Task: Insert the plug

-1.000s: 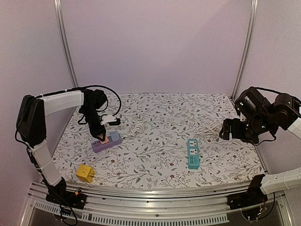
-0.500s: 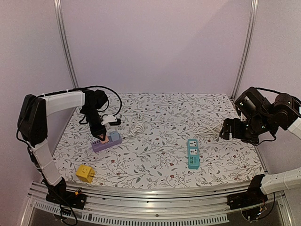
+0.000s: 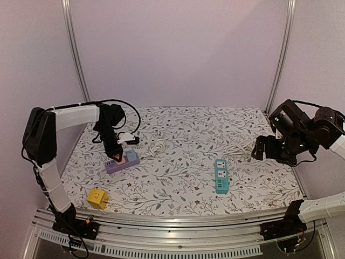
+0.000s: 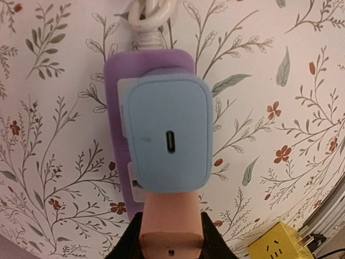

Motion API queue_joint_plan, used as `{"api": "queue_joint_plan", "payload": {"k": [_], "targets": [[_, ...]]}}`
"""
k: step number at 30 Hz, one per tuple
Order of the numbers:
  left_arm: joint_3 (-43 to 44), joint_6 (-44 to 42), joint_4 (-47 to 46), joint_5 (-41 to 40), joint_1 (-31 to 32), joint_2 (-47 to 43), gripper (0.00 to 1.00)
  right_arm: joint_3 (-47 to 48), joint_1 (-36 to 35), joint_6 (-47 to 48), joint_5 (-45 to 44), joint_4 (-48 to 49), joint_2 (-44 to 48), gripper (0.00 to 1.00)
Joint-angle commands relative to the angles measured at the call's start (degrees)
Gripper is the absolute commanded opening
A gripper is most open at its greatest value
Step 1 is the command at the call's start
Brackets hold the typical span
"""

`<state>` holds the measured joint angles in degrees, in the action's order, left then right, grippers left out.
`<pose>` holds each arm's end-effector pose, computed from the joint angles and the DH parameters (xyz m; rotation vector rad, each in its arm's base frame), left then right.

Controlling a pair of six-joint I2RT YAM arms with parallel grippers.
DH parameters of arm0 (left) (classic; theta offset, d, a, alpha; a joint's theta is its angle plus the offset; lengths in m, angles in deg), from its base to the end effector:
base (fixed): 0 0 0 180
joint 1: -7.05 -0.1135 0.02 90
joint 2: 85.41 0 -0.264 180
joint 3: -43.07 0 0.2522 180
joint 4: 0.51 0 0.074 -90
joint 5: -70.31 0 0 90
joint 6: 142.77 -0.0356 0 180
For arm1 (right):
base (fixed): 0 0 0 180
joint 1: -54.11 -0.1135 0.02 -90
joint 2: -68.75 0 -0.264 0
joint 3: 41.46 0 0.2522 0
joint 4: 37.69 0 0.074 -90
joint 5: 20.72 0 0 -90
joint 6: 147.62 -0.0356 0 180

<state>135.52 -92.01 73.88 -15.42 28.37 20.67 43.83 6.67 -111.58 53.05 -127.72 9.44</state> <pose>0.3176 -0.1268 0.1983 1.5618 2.6709 -0.1056 0.1151 0.1106 0.3537 0.2359 2.6212 0.2314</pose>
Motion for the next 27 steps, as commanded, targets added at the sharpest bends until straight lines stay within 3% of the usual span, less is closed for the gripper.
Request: {"api": "queue_joint_plan", "payload": {"k": [1,20,27], "targets": [[0.8,0.8,-1.1,-0.5,0.0,1.4,0.00,-0.7,0.3,-0.2,-0.9,0.5,-0.2,0.99],[-1.7,1.3,-3.2,-5.7,2.2,4.9,0.00,-0.1,0.3,1.7,-1.0,0.4,-1.6,0.99],[-3.8,0.6,-3.7,-3.3,2.1,6.4,0.00,-0.2,0.3,1.7,-1.3,-0.3,-1.3,0.99]]}}
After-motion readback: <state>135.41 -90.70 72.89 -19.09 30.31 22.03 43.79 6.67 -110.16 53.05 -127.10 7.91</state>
